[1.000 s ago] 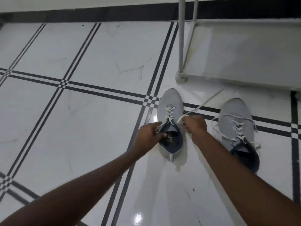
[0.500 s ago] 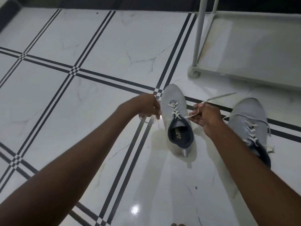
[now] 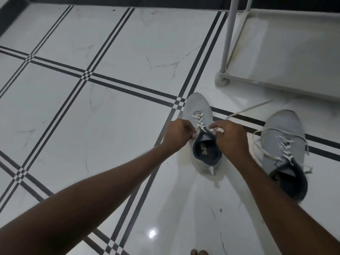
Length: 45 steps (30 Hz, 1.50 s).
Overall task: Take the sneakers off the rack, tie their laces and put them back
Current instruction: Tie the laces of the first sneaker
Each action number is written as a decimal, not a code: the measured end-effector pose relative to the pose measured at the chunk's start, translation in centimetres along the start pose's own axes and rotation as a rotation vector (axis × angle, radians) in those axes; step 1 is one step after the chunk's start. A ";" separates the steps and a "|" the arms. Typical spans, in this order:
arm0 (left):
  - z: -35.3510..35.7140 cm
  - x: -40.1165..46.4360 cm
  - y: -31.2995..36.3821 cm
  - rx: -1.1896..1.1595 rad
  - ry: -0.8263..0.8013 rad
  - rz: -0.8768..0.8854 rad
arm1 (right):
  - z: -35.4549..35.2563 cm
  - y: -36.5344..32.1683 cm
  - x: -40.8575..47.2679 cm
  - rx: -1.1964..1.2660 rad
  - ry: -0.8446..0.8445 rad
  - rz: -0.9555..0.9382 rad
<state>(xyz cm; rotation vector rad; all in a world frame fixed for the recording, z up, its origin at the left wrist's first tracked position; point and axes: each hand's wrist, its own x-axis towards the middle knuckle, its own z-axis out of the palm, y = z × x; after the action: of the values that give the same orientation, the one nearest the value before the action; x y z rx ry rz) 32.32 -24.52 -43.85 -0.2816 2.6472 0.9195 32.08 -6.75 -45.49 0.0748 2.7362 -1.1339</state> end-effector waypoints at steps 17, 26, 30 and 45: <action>-1.4 1.2 -4.0 0.586 -0.037 0.475 | 0.6 2.4 -0.8 -0.130 0.024 0.026; -1.6 1.7 -3.9 -0.457 0.000 -0.543 | 1.5 -1.1 0.1 0.498 -0.178 0.700; -1.3 3.7 -2.0 -0.536 0.045 -0.435 | 0.8 -2.5 2.5 0.872 -0.221 0.797; -4.0 2.5 3.2 -0.342 -0.410 0.044 | -3.2 -7.6 6.8 0.712 -0.242 0.199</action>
<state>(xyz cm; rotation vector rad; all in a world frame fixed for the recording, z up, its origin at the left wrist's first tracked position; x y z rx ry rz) 28.10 -24.74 -40.00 -0.0970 2.1269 1.2903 24.03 -10.04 -39.28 0.2723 1.9528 -1.8435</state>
